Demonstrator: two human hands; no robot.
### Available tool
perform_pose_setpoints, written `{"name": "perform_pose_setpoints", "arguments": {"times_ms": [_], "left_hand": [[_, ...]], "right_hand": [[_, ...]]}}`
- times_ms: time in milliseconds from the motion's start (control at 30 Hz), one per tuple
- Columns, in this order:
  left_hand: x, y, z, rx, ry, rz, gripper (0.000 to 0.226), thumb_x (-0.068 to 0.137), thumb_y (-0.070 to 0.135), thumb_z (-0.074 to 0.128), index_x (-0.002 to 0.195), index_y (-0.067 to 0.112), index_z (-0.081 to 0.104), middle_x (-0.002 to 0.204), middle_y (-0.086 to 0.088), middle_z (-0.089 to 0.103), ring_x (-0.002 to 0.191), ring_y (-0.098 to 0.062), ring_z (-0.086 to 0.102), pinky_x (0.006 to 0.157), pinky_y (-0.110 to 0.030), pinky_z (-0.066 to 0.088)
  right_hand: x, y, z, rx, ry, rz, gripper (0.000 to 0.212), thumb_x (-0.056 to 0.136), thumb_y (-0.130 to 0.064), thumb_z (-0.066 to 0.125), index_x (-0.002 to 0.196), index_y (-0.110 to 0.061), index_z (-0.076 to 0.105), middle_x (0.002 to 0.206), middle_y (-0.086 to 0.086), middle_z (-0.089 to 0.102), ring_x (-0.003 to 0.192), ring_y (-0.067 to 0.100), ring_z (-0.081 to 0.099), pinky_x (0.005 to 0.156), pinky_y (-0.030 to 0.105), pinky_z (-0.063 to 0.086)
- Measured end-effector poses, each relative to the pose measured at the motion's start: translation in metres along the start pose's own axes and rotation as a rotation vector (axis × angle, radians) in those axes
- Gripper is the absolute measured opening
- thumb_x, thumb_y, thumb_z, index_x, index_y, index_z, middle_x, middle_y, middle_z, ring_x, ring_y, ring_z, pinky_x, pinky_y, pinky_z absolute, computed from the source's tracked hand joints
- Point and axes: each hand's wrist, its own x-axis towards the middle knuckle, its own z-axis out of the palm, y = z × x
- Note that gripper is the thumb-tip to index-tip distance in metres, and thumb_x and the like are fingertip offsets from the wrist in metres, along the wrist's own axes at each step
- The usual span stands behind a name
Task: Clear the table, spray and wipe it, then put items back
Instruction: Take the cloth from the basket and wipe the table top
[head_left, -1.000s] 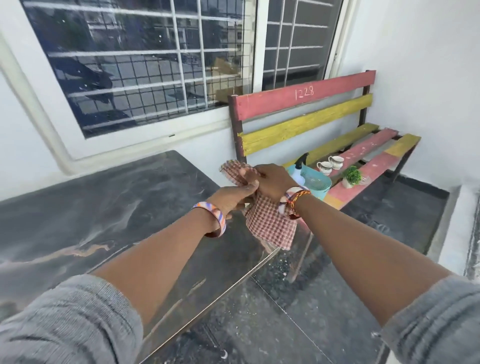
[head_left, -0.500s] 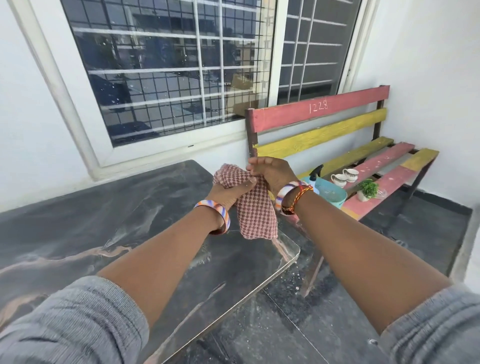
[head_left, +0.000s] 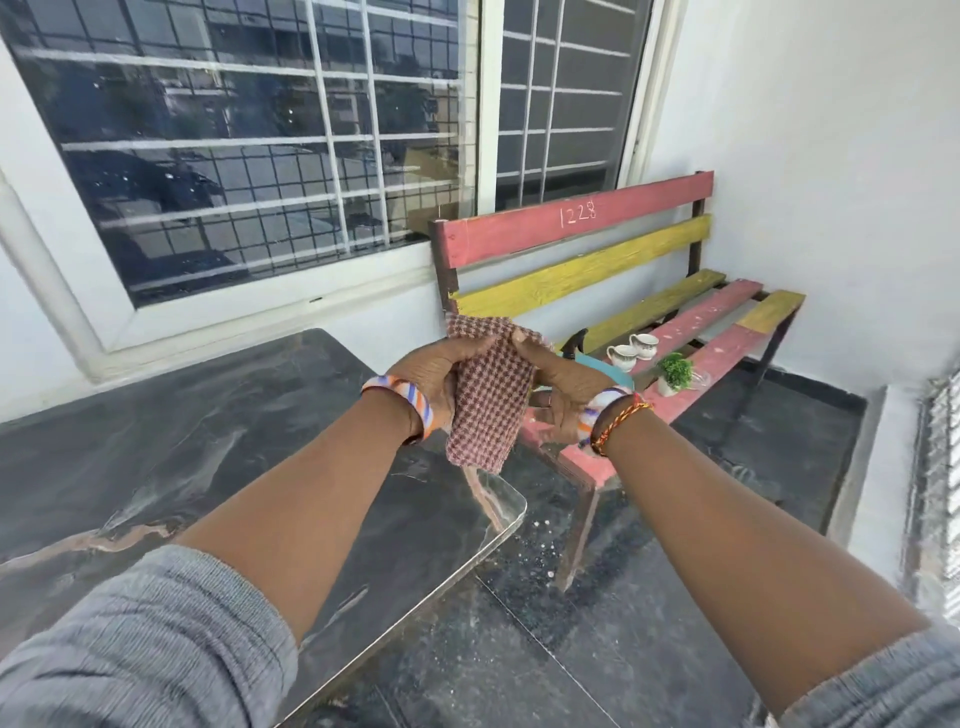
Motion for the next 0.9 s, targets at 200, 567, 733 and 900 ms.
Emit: {"name": "perform_pose_setpoints", "arguments": {"times_ms": [200,567,733,900], "left_hand": [[0.031,-0.003,0.056,-0.172,0.013,0.043,0.015,0.087,0.008,0.058,0.099,0.001,0.062,0.102,-0.011,0.065,0.095,-0.024,0.060,0.092,-0.036,0.046],[0.106,-0.015,0.140,0.586,-0.010,0.151,0.083,0.075,0.004,0.073,0.143,0.011,0.026,0.150,0.000,0.031,0.135,-0.027,0.034,0.098,-0.032,0.037],[0.173,-0.027,0.154,1.204,-0.084,0.165,0.030,0.067,0.027,0.079,0.083,0.009,0.061,0.073,-0.002,0.058,0.085,-0.020,0.054,0.085,-0.034,0.048],[0.254,-0.034,0.166,0.987,0.073,0.088,0.043,0.061,0.032,0.081,0.093,0.006,0.069,0.094,-0.017,0.066,0.089,-0.028,0.062,0.076,-0.034,0.049]], "right_hand": [[-0.007,0.003,-0.063,0.322,-0.006,-0.165,0.005,0.089,-0.014,0.059,0.087,-0.010,0.059,0.078,0.004,0.067,0.071,0.018,0.064,0.069,0.033,0.053],[0.042,0.009,-0.193,-0.373,0.387,-0.262,0.054,0.071,0.009,0.065,0.123,0.003,0.051,0.116,0.019,0.059,0.094,0.027,0.059,0.078,0.031,0.049],[0.092,0.011,-0.244,-0.664,0.542,-0.304,0.031,0.068,-0.007,0.073,0.099,-0.003,0.071,0.096,0.012,0.070,0.081,0.019,0.059,0.069,0.024,0.042],[0.160,0.001,-0.287,-0.437,0.529,-0.303,0.008,0.071,-0.014,0.075,0.075,-0.015,0.068,0.070,0.005,0.064,0.064,0.015,0.052,0.059,0.023,0.040]]}}
